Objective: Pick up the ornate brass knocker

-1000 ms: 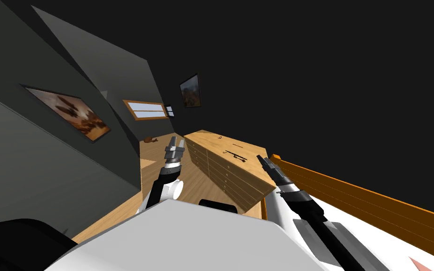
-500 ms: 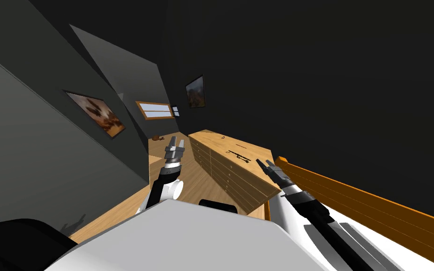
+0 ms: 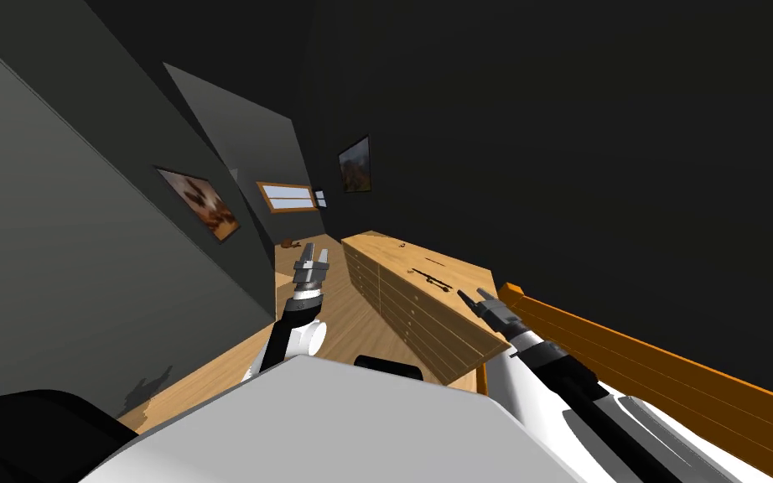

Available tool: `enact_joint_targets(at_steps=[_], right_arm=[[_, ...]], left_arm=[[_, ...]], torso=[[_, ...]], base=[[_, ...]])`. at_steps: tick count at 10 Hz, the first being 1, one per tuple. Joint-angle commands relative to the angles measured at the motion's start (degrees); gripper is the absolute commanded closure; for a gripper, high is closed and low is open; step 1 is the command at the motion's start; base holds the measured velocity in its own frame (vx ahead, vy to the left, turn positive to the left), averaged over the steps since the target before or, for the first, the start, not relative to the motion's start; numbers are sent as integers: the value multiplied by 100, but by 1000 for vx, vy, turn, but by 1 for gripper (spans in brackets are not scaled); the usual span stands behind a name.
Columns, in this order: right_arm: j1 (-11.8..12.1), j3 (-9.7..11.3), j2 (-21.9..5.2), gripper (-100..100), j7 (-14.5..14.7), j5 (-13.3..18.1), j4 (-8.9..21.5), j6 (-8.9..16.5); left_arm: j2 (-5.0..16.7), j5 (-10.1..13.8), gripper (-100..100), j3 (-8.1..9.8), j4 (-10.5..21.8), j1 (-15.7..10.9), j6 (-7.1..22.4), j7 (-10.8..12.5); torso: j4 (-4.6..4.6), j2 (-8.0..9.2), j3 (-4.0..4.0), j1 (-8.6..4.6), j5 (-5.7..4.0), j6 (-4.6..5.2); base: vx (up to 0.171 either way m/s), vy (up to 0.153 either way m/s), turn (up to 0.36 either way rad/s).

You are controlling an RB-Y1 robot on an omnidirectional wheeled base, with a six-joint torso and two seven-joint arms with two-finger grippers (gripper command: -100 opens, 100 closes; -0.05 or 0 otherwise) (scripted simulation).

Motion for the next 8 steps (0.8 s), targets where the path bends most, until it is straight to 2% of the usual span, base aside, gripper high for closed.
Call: enact_joint_targets(at_steps=[1,2,5,6,7,8], right_arm=[[65,-27,-286,-100,38,187,91,89],[65,-27,-400,-100,38,187,91,89],[182,-60,-926,-100,101,506,265,204],[182,-60,-989,-100,101,506,265,204],[240,-70,-1222,-100,122,658,349,258],[240,-70,-1270,-100,122,658,349,258]], left_arm=[[0,0,0,0,0,0,0,0],[0,0,0,0,0,-1,0,0],[0,0,0,0,0,0,0,0],[0,0,0,0,0,0,0,0],[0,0,0,0,0,0,0,0],[0,0,0,0,0,0,0,0]], torso=[[0,0,0,0,0,0],[-1,-2,-1,3,0,-3],[-1,-5,-3,0,0,1],[-2,-6,-4,3,0,-2],[-1,-6,-4,3,0,0],[-2,-8,-5,5,1,-2]], base=[[-7,25,134],[-4,17,62],[1,20,103],[5,22,65],[9,29,117],[10,21,67]])
